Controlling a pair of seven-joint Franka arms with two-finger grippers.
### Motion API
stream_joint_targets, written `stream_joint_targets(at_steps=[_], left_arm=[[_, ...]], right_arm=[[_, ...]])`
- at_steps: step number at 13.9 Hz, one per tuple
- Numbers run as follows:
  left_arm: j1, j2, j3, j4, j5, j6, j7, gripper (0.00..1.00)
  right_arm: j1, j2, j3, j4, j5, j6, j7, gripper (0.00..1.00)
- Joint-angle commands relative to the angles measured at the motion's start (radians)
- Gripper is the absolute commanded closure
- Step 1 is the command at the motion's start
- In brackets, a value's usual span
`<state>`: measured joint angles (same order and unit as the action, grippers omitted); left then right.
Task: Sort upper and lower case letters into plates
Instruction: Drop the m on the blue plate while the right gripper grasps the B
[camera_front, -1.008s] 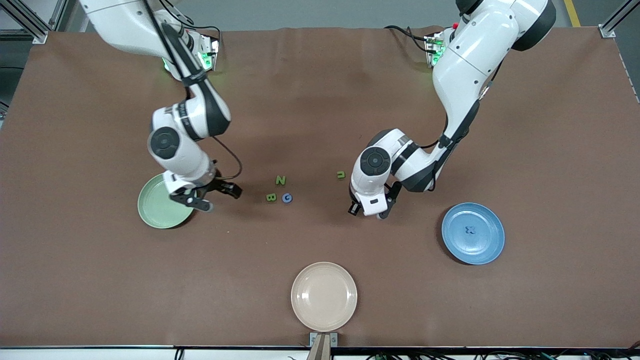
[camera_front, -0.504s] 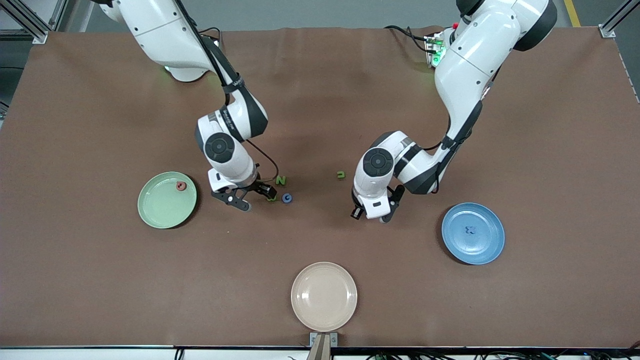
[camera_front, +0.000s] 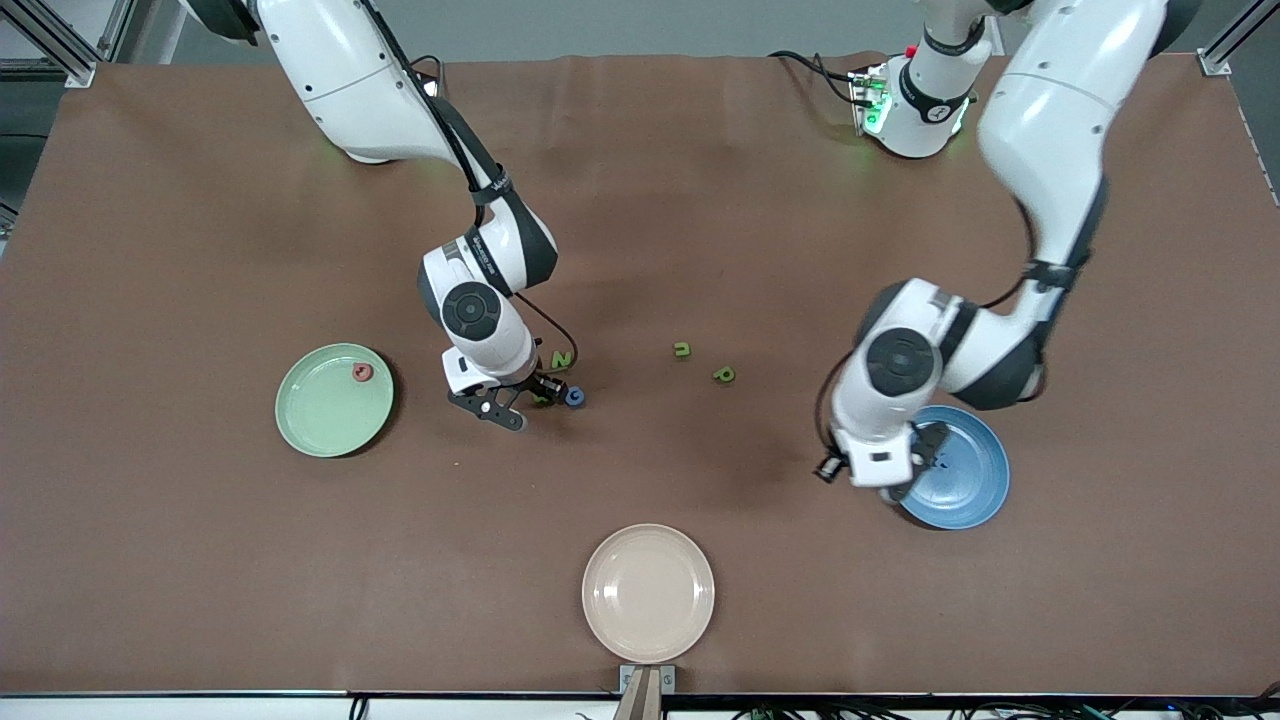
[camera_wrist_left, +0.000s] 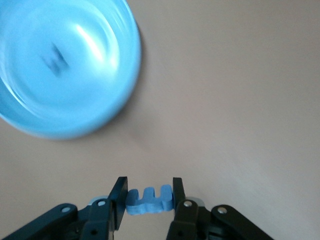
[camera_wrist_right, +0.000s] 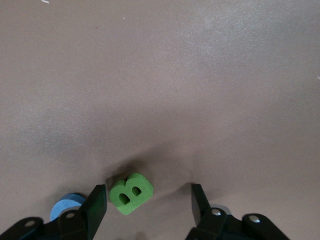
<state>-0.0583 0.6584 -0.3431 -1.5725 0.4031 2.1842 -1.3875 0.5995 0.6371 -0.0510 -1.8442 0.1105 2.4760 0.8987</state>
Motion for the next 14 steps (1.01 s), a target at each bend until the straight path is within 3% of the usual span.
stream_joint_targets(at_steps=[1, 4, 6, 7, 10, 12, 14], left_arm=[[0.086, -0.025, -0.014, -0.063, 0.002, -0.038, 0.132, 0.92], [0.152, -0.017, -0.013, -0.067, 0.008, -0.043, 0.186, 0.6], [0.169, -0.017, -0.013, -0.07, 0.006, -0.043, 0.205, 0.06], [0.164, -0.019, -0.014, -0.07, 0.006, -0.046, 0.199, 0.0], [0.146, -0.028, -0.072, -0.069, -0.001, -0.125, 0.132, 0.0], [0.121, -0.022, -0.15, -0.07, -0.001, -0.159, -0.009, 0.01], [0.045, -0.014, -0.16, -0.072, 0.0, -0.159, -0.163, 0.01]], right_arm=[[0.014, 0.016, -0.01, 0.031, -0.038, -0.006, -0.009, 0.25], [-0.003, 0.016, -0.007, 0.031, -0.057, -0.011, -0.192, 0.24], [-0.001, 0.016, -0.001, 0.031, -0.055, -0.009, -0.274, 0.24], [-0.003, 0.016, 0.016, 0.031, -0.055, -0.006, -0.314, 0.25], [0.011, 0.016, 0.036, 0.03, -0.057, 0.004, -0.363, 0.28], [0.02, 0.016, 0.034, 0.026, -0.064, 0.012, -0.368, 0.28], [0.014, 0.018, 0.034, 0.025, -0.068, 0.012, -0.411, 0.28]])
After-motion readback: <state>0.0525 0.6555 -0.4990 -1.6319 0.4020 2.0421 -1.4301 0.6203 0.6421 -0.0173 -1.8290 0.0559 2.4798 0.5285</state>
